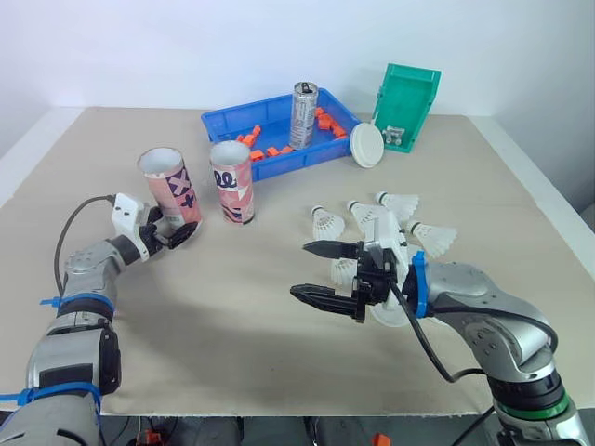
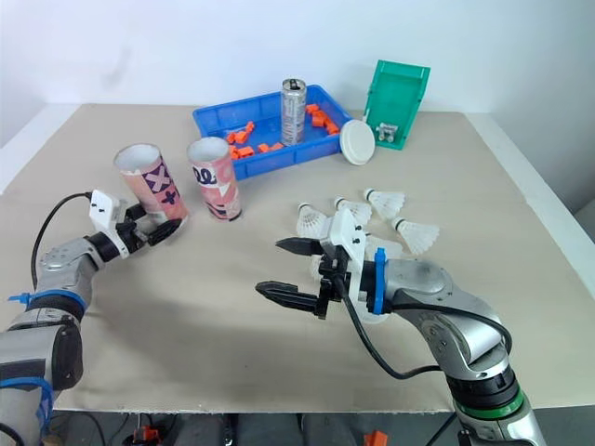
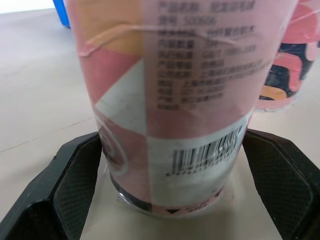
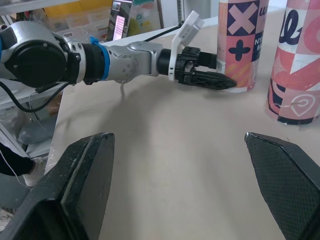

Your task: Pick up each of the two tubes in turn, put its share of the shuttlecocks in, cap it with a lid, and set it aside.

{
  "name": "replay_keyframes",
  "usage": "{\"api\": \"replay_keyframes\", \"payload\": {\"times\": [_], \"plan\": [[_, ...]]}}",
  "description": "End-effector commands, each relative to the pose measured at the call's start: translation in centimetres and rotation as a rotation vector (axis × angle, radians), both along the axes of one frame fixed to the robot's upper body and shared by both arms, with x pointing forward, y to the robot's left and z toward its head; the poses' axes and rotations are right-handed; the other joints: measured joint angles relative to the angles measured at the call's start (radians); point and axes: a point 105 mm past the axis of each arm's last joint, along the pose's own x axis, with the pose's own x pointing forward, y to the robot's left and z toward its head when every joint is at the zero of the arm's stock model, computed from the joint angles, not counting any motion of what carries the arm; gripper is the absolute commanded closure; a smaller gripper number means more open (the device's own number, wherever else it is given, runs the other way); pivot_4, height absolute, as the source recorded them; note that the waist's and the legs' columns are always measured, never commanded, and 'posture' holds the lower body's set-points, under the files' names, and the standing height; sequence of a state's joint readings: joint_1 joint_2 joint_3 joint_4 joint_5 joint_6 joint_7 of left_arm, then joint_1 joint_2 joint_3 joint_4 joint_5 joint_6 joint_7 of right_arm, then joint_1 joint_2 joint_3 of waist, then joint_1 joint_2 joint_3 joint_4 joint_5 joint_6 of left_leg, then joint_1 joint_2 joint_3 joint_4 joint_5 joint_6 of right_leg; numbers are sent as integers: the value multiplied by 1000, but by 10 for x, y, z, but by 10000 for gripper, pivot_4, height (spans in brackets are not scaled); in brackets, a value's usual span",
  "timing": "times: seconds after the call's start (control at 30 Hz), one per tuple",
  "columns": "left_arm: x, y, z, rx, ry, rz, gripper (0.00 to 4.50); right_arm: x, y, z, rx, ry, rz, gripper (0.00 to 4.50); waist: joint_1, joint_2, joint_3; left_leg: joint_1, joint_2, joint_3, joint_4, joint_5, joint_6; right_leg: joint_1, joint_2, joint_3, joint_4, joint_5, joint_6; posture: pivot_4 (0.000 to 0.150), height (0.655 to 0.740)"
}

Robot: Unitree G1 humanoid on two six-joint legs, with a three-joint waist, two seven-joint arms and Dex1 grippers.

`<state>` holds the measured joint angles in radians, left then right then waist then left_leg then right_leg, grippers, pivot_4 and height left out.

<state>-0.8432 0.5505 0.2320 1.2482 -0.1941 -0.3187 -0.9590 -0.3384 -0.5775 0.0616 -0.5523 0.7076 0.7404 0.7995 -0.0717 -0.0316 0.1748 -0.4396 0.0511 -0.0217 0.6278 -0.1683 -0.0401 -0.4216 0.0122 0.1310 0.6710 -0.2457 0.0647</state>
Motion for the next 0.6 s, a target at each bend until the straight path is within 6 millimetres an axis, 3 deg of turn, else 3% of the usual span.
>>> {"api": "replay_keyframes", "payload": {"times": [0.03, 0.4, 0.57, 0.6], "plan": [[9, -11, 11, 8, -24, -10, 0, -6, -3, 12, 14, -49, -11, 413, 2, 0, 0, 0, 0, 0, 0, 0, 0, 0, 0, 0, 0, 0, 0, 1500, 7400], [18, -28, 16, -16, -25, -21, 0, -6, -10, 10, 11, -45, -67, 413, 4, 0, 0, 0, -1, -1, 3, 0, 0, 0, 0, 0, 3, 0, 0, 1500, 7400], [17, -31, 12, -15, -21, -25, 15505, -4, -11, 10, 13, -47, -79, 0, 4, 0, 0, 0, -1, -1, 4, 0, 0, 0, 0, 0, 4, 0, 1, 1500, 7400], [17, -31, 11, -12, -22, -26, 16191, -3, -11, 10, 13, -48, -80, 0, 4, 0, 0, 0, -1, -1, 4, 0, 0, 0, 0, 0, 4, 0, 1, 1500, 7400]]}}
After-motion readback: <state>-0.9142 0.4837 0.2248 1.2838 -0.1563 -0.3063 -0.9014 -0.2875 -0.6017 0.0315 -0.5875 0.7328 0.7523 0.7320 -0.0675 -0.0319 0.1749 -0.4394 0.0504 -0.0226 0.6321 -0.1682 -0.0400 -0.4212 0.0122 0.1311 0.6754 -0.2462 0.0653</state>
